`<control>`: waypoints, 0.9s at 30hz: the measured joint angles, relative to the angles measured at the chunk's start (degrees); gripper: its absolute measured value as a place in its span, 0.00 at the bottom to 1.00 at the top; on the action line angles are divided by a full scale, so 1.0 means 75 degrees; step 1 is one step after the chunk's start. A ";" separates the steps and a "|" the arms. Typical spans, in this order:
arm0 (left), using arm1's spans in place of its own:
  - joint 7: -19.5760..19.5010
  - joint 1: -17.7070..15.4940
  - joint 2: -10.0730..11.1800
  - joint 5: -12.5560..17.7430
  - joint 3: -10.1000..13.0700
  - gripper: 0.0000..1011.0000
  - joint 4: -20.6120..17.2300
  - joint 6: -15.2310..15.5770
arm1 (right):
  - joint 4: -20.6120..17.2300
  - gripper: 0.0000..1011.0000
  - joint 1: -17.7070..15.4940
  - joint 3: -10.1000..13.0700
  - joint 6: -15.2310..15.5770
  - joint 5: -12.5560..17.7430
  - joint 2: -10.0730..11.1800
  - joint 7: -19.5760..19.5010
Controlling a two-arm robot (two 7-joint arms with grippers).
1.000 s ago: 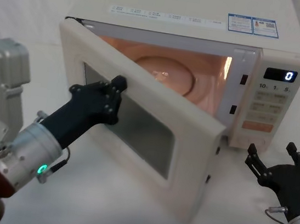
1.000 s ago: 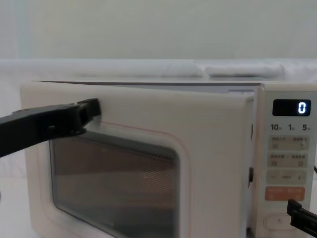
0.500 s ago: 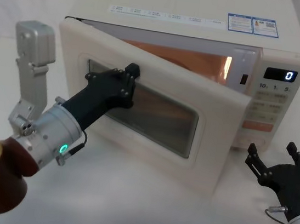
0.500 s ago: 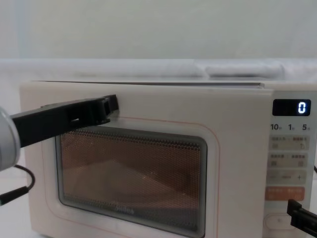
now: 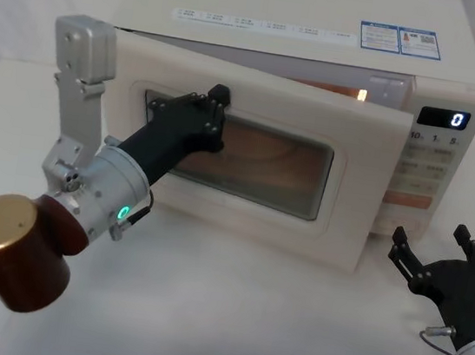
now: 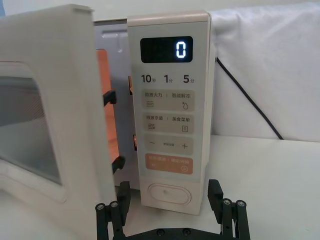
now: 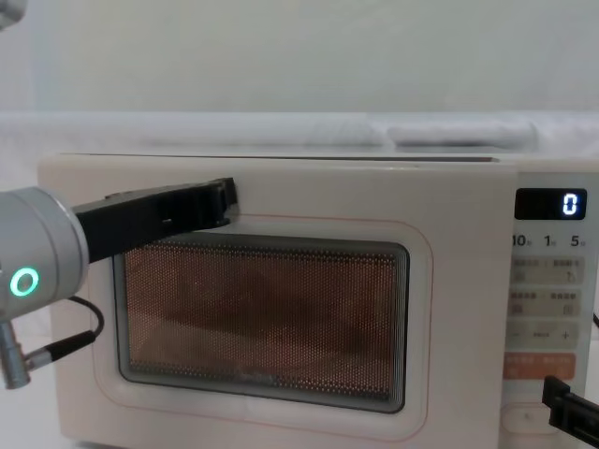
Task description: Press the button to open the microwave door with one hand; close the microwave door with the other hand.
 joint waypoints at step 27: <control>0.0069 -0.0533 -0.0574 0.0585 0.0131 0.00 0.0687 0.0160 | 0.0000 0.99 0.0000 0.0000 0.0000 0.0000 0.0000 0.0000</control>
